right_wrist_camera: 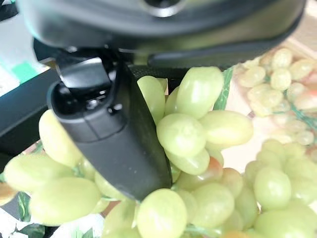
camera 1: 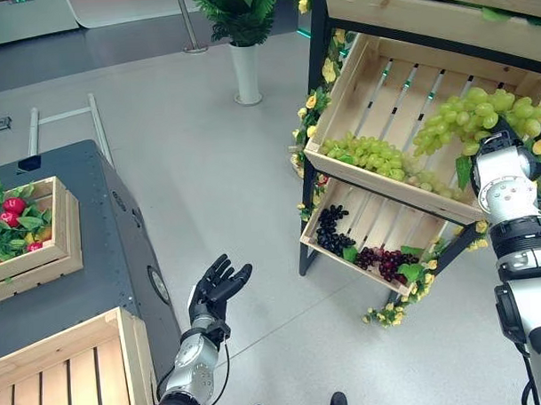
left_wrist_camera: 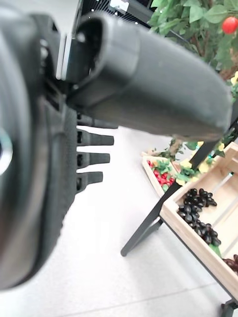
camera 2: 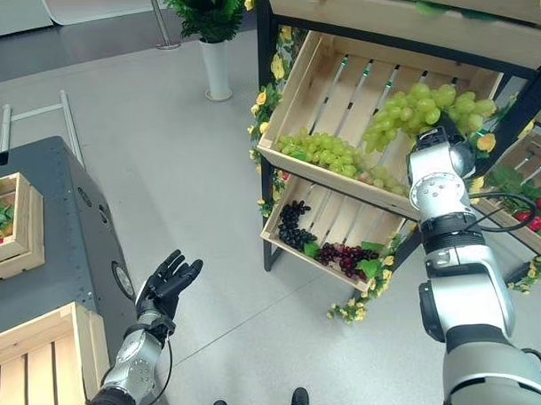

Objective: Pick up the fruits from the basket on one side to the basket on the other side

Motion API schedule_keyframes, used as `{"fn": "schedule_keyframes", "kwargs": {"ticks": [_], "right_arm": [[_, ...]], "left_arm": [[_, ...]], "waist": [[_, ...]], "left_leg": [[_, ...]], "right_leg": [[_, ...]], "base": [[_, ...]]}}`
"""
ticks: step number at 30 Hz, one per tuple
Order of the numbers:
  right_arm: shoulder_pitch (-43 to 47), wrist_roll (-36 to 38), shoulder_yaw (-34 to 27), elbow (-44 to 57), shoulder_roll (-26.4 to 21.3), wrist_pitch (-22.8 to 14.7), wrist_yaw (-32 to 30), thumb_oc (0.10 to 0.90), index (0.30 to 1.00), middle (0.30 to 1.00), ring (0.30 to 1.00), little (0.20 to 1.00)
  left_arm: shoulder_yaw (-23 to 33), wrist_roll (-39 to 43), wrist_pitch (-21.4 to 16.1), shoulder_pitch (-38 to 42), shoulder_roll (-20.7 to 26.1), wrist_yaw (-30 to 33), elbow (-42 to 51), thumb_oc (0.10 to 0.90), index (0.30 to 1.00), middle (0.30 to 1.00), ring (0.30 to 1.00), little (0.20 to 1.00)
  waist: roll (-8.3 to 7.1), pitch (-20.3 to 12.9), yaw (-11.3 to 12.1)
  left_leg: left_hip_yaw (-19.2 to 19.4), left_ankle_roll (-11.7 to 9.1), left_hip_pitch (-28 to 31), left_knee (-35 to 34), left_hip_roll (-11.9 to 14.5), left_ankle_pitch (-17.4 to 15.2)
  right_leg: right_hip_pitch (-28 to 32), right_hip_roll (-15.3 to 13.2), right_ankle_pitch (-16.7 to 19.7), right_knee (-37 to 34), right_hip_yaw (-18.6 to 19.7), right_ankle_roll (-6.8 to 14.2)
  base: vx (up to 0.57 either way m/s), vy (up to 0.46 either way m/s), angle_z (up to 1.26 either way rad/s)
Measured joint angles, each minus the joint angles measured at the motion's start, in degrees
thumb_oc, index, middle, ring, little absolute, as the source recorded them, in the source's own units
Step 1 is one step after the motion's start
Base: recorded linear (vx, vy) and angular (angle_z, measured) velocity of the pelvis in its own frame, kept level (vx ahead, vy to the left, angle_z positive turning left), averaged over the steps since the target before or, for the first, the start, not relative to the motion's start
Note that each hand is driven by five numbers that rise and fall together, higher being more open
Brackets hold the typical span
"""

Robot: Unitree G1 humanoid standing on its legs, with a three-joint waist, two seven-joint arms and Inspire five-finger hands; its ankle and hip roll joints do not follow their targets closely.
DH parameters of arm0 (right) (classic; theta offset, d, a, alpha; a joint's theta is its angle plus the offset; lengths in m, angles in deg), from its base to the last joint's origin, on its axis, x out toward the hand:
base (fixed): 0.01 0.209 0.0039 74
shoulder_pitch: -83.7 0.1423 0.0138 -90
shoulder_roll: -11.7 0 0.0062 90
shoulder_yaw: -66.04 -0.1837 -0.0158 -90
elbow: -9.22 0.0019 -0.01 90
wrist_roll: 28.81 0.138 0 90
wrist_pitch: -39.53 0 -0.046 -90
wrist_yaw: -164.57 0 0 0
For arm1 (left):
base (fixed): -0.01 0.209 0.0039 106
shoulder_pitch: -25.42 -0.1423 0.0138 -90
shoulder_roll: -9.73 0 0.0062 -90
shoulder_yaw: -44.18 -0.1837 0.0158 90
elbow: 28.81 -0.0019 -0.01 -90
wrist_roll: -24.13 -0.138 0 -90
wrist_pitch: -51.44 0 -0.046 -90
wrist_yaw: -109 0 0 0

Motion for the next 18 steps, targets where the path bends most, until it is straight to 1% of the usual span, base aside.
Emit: {"fn": "schedule_keyframes", "kwargs": {"ticks": [4, 6, 7, 9, 10, 11, 12, 13, 14, 15, 16, 17, 18], "right_arm": [[0.49, -0.27, -0.02, -0.28, 0.33, -0.21, -1.09, 0.400, 0.300, 0.300, 0.300, 0.300], [0.72, -1.31, 0.03, -1.72, 0.70, 1.61, -1.04, 0.400, 0.300, 0.300, 0.300, 0.300], [0.71, -2.73, 0.12, -2.44, 0.75, 3.52, -0.98, 0.800, 0.900, 0.900, 0.900, 0.900], [0.75, -3.51, 0.25, -3.67, 0.75, 7.05, 0.07, 0.800, 0.900, 0.900, 0.900, 0.900], [0.76, -5.08, 1.46, -4.86, 0.73, 10.04, 2.62, 0.800, 0.900, 0.900, 0.900, 0.900], [0.75, -5.58, 1.96, -4.99, 0.73, 12.22, 4.17, 0.800, 0.900, 0.900, 0.900, 0.900], [0.75, -7.05, 2.88, -5.04, 0.73, 15.88, 6.96, 0.800, 0.900, 0.900, 0.900, 0.900], [0.75, -8.67, 4.97, -5.17, 0.51, 18.57, 10.62, 0.800, 0.900, 0.900, 0.900, 0.900], [0.75, -9.90, 5.34, -5.23, 0.51, 20.23, 12.80, 0.800, 0.900, 0.900, 0.900, 0.900], [0.75, -12.17, 5.87, -5.31, 0.35, 22.47, 16.82, 0.800, 0.900, 0.900, 0.900, 0.900], [0.76, -14.18, 5.90, -5.27, 0.35, 23.93, 19.49, 0.800, 0.900, 0.900, 0.900, 0.900], [0.80, -15.04, 5.92, -5.27, 0.34, 24.47, 20.59, 0.800, 0.900, 0.900, 0.900, 0.900], [0.99, -17.69, 6.09, -5.25, 0.24, 25.60, 22.42, 0.800, 0.900, 0.900, 0.900, 0.900]], "left_arm": [[-0.33, -0.01, 0.00, 0.00, -0.08, 0.78, 0.00, 0.800, 0.900, 0.900, 0.900, 0.900], [-0.33, -0.02, 0.00, 0.01, -0.07, 1.24, 0.00, 0.800, 0.900, 0.900, 0.900, 0.900], [-0.33, -0.02, 0.00, 0.01, -0.07, 1.28, 0.00, 0.800, 0.900, 0.900, 0.900, 0.900], [-0.32, -0.02, 0.00, 0.00, -0.05, 1.32, 0.00, 0.800, 0.900, 0.900, 0.900, 0.900], [-0.31, -0.03, 0.00, 0.00, -0.06, 1.33, 0.00, 0.800, 0.900, 0.900, 0.900, 0.900], [-0.31, -0.03, 0.00, 0.00, -0.06, 1.34, 0.00, 0.800, 0.900, 0.900, 0.900, 0.900], [-0.31, -0.04, 0.00, 0.01, -0.06, 1.33, 0.00, 0.800, 0.900, 0.900, 0.900, 0.900], [-0.28, -0.05, -0.01, 0.02, -0.06, 1.33, -0.03, 0.800, 0.900, 0.900, 0.900, 0.900], [-0.29, -0.05, -0.01, 0.03, -0.09, 1.30, -0.03, 0.800, 0.900, 0.900, 0.900, 0.900], [-0.27, -0.07, -0.01, 0.02, -0.11, 1.27, -0.03, 0.800, 0.900, 0.900, 0.900, 0.900], [-0.25, -0.07, -0.01, 0.01, -0.10, 1.29, -0.04, 0.800, 0.900, 0.900, 0.900, 0.900], [-0.25, -0.08, -0.01, 0.01, -0.10, 1.29, -0.03, 0.800, 0.900, 0.900, 0.900, 0.900], [-0.24, -0.08, -0.01, 0.01, -0.09, 1.30, -0.04, 0.800, 0.900, 0.900, 0.900, 0.900]], "waist": [[0.01, -0.02, 0.56], [-0.03, -0.04, 0.63], [-0.03, -0.04, 0.72], [-0.07, -0.06, 0.77], [-0.12, -0.09, 0.72], [-0.12, -0.09, 0.60], [-0.12, -0.09, 0.42], [-0.16, -0.12, 0.33], [-0.17, -0.12, 0.31], [-0.20, -0.13, 0.39], [-0.23, -0.15, 0.52], [-0.28, -0.18, 0.59], [-0.39, -0.20, 0.63]], "left_leg": [[-0.01, 0.00, -0.04, 0.00, -0.04, 0.00], [-0.02, 0.00, -0.04, 0.00, -0.05, 0.00], [-0.03, 0.00, -0.05, 0.00, -0.05, 0.00], [-0.06, -0.01, -0.08, 0.00, -0.04, 0.00], [-0.06, -0.01, -0.08, 0.00, -0.04, 0.00], [-0.05, 0.00, -0.10, 0.00, -0.05, 0.00], [-0.04, 0.00, -0.16, 0.00, -0.04, 0.00], [-0.02, -0.01, -0.19, 0.00, -0.03, 0.00], [-0.03, -0.01, -0.23, 0.00, -0.03, 0.00], [-0.03, -0.01, -0.29, 0.00, -0.04, 0.01], [-0.04, -0.01, -0.31, 0.00, -0.05, 0.01], [-0.04, -0.01, -0.35, 0.01, -0.07, 0.01], [-0.05, -0.01, -0.37, 0.00, -0.07, 0.01]], "right_leg": [[-0.04, -0.03, 0.01, 0.01, 0.00, 0.01], [-0.03, -0.03, 0.02, 0.01, -0.02, 0.02], [-0.03, -0.03, 0.02, 0.01, -0.03, 0.02], [-0.04, -0.03, 0.02, 0.01, -0.07, 0.03], [-0.04, -0.03, 0.02, 0.01, -0.06, 0.03], [-0.07, -0.04, 0.02, 0.01, -0.06, 0.03], [-0.15, -0.03, 0.03, 0.00, -0.03, 0.04], [-0.20, -0.02, 0.03, 0.00, 0.00, 0.04], [-0.23, -0.01, 0.03, 0.01, -0.01, 0.04], [-0.29, -0.02, 0.05, 0.01, -0.01, 0.06], [-0.30, -0.02, 0.05, 0.01, -0.02, 0.06], [-0.33, -0.01, 0.05, 0.02, -0.03, 0.06], [-0.34, -0.02, 0.05, 0.01, -0.03, 0.07]], "base": [[0.00, 0.000, 0.00], [0.00, 0.000, 0.00], [0.00, 0.000, 0.00], [0.00, 0.000, 0.00], [0.00, 0.000, 0.00], [0.00, 0.000, 0.00], [0.00, 0.000, 0.00], [0.00, 0.000, 0.00], [0.00, 0.000, 0.00], [0.00, 0.000, 0.00], [0.00, 0.000, 0.00], [0.00, 0.000, 0.00], [0.00, 0.000, 0.00]]}}
